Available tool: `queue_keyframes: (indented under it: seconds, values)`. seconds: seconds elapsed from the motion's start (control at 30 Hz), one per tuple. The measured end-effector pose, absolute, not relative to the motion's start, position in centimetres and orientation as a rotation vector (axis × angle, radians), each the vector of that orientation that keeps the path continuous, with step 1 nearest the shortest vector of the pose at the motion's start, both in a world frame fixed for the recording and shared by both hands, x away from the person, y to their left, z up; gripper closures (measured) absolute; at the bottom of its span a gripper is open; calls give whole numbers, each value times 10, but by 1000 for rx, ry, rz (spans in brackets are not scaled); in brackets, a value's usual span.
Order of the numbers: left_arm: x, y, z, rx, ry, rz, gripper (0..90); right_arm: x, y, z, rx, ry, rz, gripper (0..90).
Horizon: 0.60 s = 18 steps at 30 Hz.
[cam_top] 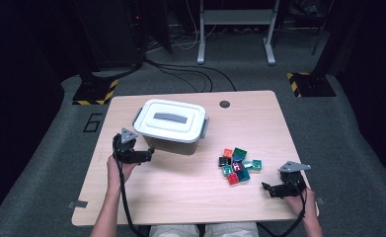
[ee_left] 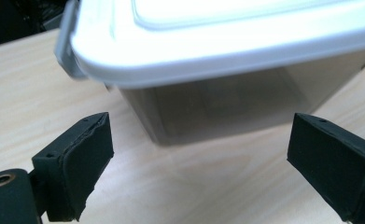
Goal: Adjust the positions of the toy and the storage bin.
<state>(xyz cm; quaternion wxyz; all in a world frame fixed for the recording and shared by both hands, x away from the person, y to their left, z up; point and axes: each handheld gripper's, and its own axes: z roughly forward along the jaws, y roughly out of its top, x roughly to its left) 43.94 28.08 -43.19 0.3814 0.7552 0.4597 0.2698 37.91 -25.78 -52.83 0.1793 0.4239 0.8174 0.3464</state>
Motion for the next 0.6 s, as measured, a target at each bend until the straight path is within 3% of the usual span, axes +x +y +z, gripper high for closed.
queue_keyframes:
  seconds: [0.6]
  values:
    - [489,262,-400,1995,1118,723,80,379,-258,-528,1203,2303,981,52]
